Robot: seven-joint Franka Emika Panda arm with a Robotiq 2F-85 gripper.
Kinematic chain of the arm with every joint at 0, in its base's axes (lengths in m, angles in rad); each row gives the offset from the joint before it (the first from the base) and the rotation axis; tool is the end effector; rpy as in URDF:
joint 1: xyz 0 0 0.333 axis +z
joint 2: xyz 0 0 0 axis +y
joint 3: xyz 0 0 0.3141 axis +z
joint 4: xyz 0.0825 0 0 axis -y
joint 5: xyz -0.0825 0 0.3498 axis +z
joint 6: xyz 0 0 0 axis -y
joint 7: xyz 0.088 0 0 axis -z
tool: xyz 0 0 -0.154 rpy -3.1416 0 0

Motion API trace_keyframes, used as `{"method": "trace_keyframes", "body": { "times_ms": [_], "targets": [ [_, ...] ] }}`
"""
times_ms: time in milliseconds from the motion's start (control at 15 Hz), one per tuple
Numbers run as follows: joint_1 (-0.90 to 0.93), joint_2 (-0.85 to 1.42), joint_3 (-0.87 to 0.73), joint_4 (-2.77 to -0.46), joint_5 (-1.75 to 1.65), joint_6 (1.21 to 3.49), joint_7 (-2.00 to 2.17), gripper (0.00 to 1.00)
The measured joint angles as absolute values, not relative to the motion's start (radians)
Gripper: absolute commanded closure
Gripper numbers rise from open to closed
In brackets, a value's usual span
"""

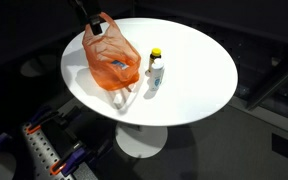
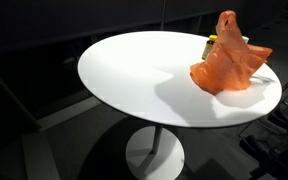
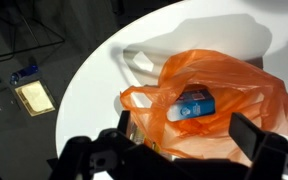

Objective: Remove the white and blue packet from the plastic bag

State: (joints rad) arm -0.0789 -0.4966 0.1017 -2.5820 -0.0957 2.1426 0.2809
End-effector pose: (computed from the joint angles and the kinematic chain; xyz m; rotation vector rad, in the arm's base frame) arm 0.3650 -0.0008 0.3992 3.0005 -0.3304 0.1091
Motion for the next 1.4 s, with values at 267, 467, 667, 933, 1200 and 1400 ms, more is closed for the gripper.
{"method": "trace_keyframes", "body": {
  "times_ms": [267,467,667,933,1200,1400],
  "targets": [
    [-0.083,-0.455,0.080,-2.597,-0.096,2.228,0.287,0.00],
    [-0.087,-0.412,0.070,-2.605,-0.096,2.321,0.290,0.00],
    [-0.095,-0.358,0.064,-2.613,-0.096,2.409,0.291,0.00],
    [-0.102,-0.273,0.055,-2.614,-0.096,2.501,0.291,0.00],
    [-0.103,-0.187,0.051,-2.614,-0.096,2.569,0.292,0.00],
    [-0.102,-0.132,0.051,-2.609,-0.096,2.609,0.293,0.00]
  ]
}}
